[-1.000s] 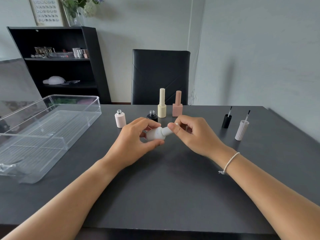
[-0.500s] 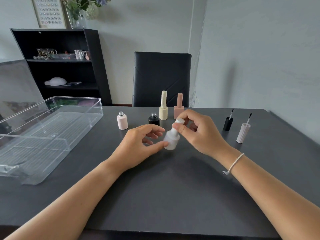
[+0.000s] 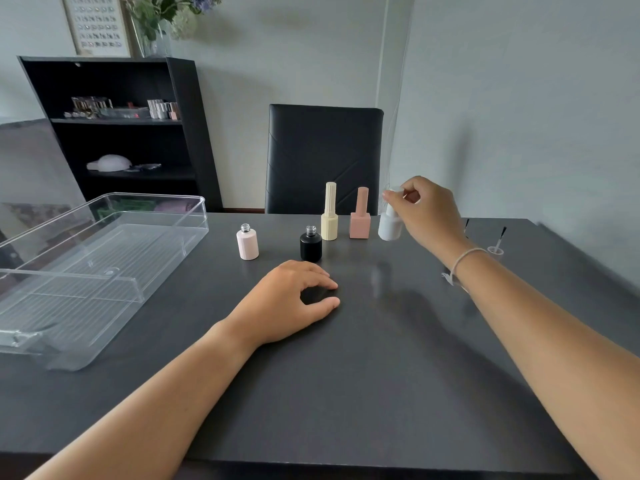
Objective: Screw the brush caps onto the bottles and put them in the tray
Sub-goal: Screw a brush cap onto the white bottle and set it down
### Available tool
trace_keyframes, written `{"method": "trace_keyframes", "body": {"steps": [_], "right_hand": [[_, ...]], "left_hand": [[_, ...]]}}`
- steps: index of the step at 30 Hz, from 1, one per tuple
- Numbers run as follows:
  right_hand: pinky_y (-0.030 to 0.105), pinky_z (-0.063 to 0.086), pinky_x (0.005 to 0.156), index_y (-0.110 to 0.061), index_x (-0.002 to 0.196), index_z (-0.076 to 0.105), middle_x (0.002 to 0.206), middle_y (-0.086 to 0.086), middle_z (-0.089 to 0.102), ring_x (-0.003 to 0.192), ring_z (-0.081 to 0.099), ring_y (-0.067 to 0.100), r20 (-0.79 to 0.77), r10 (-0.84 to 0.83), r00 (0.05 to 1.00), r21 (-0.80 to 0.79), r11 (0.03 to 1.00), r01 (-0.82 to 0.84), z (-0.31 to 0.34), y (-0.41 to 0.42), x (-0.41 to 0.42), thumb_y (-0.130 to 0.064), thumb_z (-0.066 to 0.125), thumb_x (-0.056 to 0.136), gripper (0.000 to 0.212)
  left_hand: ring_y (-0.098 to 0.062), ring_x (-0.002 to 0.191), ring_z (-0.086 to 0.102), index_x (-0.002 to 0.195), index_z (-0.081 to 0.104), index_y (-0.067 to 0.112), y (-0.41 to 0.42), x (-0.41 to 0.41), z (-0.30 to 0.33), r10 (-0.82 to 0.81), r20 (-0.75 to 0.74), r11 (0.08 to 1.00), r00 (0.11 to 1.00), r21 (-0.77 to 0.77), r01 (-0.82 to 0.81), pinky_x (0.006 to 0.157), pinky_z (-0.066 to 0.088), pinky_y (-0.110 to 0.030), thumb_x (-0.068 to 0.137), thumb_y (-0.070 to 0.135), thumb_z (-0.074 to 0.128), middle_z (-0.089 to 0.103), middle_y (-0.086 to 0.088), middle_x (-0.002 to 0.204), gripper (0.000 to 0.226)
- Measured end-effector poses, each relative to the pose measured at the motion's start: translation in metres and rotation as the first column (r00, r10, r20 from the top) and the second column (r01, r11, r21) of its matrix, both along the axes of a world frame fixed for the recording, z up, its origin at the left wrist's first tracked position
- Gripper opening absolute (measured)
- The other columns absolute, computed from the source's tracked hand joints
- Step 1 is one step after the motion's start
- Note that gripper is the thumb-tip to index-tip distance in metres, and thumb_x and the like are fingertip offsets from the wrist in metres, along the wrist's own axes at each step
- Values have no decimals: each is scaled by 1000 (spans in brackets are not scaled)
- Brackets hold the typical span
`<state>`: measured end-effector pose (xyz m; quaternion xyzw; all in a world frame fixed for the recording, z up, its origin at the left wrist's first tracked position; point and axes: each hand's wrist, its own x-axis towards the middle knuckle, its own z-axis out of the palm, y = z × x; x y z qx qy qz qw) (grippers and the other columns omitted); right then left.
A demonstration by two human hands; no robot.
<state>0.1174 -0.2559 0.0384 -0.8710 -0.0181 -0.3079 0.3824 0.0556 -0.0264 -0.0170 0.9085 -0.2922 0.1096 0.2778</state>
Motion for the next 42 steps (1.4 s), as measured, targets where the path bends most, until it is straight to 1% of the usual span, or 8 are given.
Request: {"method": "trace_keyframes", "body": {"steps": [9, 22, 29, 32, 34, 36, 39, 42], "right_hand": [[30, 34, 66, -9, 93, 60, 95, 8, 64, 77, 51, 25, -163, -168, 972, -97, 983, 153, -2, 10, 27, -36, 53, 87, 29], [30, 36, 66, -9, 103, 60, 104, 11, 66, 79, 50, 22, -195, -179, 964, -124, 980, 157, -7, 12, 27, -39, 52, 88, 35], [29, 39, 76, -14, 118, 57, 111, 7, 64, 101, 58, 26, -151, -125, 981, -83, 990, 114, 2, 10, 7, -40, 54, 87, 41], [24, 41, 71, -18, 106, 64, 90, 2, 64, 82, 58, 14, -101, 3, 995, -2, 1000, -4, 18, 3, -12, -35, 57, 85, 27], [13, 38, 56, -24, 90, 67, 75, 0, 63, 57, 52, 1, -29, 133, 991, 87, 988, -130, 32, -9, -26, -31, 60, 84, 12], [9, 31, 39, -27, 81, 67, 67, -3, 61, 37, 41, 0, 38, 207, 978, 186, 960, -210, 46, -28, -39, -26, 62, 84, 6], [11, 25, 34, -20, 90, 68, 69, -3, 59, 33, 34, 3, 101, 192, 976, 310, 926, -214, 55, -75, -47, -24, 61, 85, 10], [12, 27, 35, -13, 104, 66, 75, -4, 60, 35, 38, 3, 4, 116, 993, 363, 926, -109, 37, -122, -42, -22, 59, 86, 21]], "left_hand": [[4, 103, 46, 104, 68, 32, 0, 0, 1, 4, -22, 1000, 1000, 9, -3, 83, 28, 0, 80, 42, 63, 61, 15, 115, 26], [2, 101, 47, 103, 68, 31, 0, 1, 3, 1, -14, 1000, 1000, 15, -1, 82, 29, 0, 80, 41, 63, 61, 15, 113, 25], [3, 99, 47, 102, 69, 31, 0, 2, 3, 0, -12, 1000, 1000, 9, 0, 81, 27, 2, 80, 39, 64, 62, 14, 112, 24], [4, 98, 47, 101, 69, 31, 0, 2, 2, 1, -12, 1000, 1000, 7, -1, 82, 27, 3, 80, 39, 64, 62, 15, 111, 23], [3, 98, 48, 101, 69, 31, 0, 2, 2, 1, -13, 1000, 1000, 7, -1, 82, 28, 1, 80, 39, 64, 62, 15, 111, 23], [2, 99, 48, 101, 69, 31, 0, 2, 3, 3, -16, 1000, 1000, 2, -3, 81, 30, 0, 80, 38, 65, 61, 16, 110, 22], [2, 100, 49, 101, 69, 31, 0, 2, 3, 4, -18, 1000, 1000, 4, -4, 82, 29, 0, 80, 38, 65, 61, 16, 110, 22], [3, 101, 49, 100, 69, 32, -1, 2, 3, 9, -23, 1000, 1000, 3, -9, 83, 29, -2, 80, 39, 65, 60, 17, 109, 22]]}}
